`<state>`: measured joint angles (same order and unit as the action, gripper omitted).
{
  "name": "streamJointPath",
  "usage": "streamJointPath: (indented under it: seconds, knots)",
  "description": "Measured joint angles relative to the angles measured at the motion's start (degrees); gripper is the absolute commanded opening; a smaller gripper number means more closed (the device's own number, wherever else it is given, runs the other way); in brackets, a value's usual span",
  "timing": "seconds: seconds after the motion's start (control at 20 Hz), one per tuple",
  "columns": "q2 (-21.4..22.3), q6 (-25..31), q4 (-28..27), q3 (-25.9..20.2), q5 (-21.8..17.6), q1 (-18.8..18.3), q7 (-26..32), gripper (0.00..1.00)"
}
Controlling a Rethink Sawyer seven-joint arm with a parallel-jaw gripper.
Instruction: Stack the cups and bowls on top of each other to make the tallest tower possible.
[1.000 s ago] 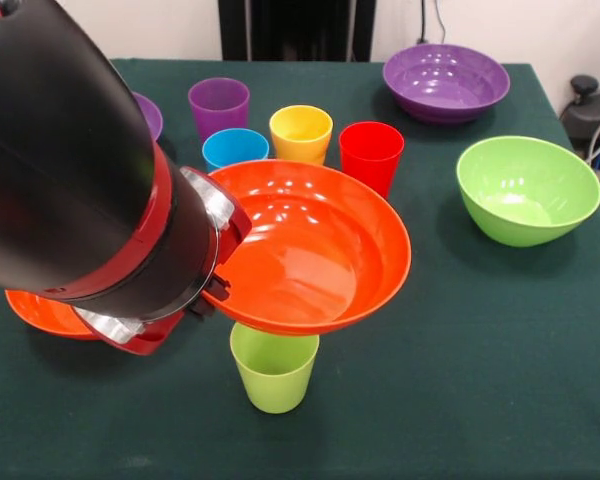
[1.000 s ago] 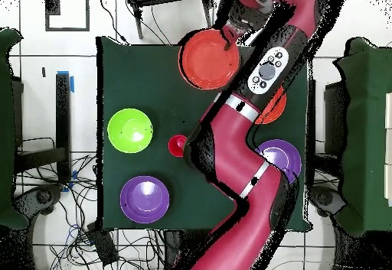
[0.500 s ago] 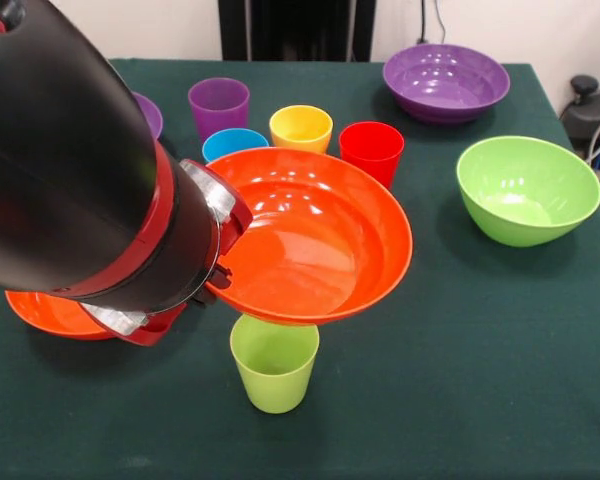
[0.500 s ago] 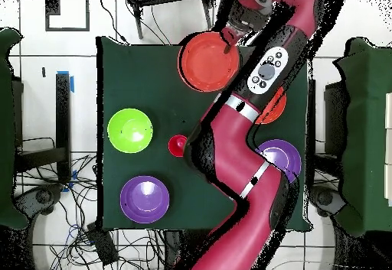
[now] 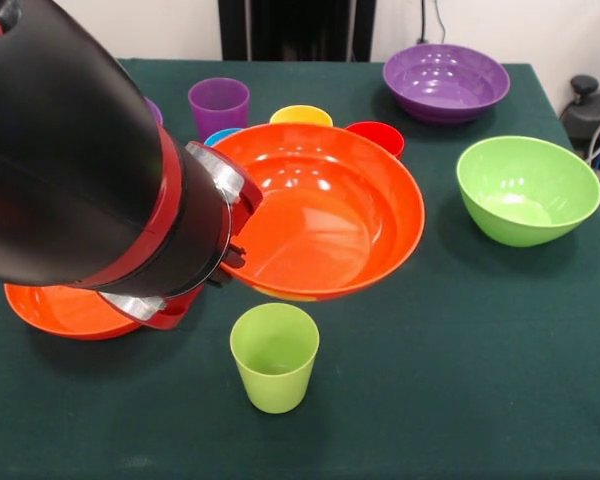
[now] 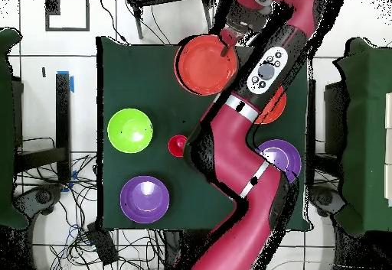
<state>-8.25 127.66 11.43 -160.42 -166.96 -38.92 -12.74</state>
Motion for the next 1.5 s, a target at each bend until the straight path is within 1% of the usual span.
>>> streamJointPath:
  seconds: [0.6, 1.0, 1.2, 1.5]
  knots:
    - [0.0, 3.0, 0.0, 0.0, 0.0, 0.0, 4.7, 0.00]
    - [-0.2, 3.0, 0.0, -0.4, 0.0, 0.0, 5.3, 0.00]
    - [-0.4, 3.0, 0.0, -1.2, 0.0, 0.0, 5.8, 0.00]
    - [-0.7, 3.0, 0.0, -4.0, 0.0, 0.0, 6.4, 0.00]
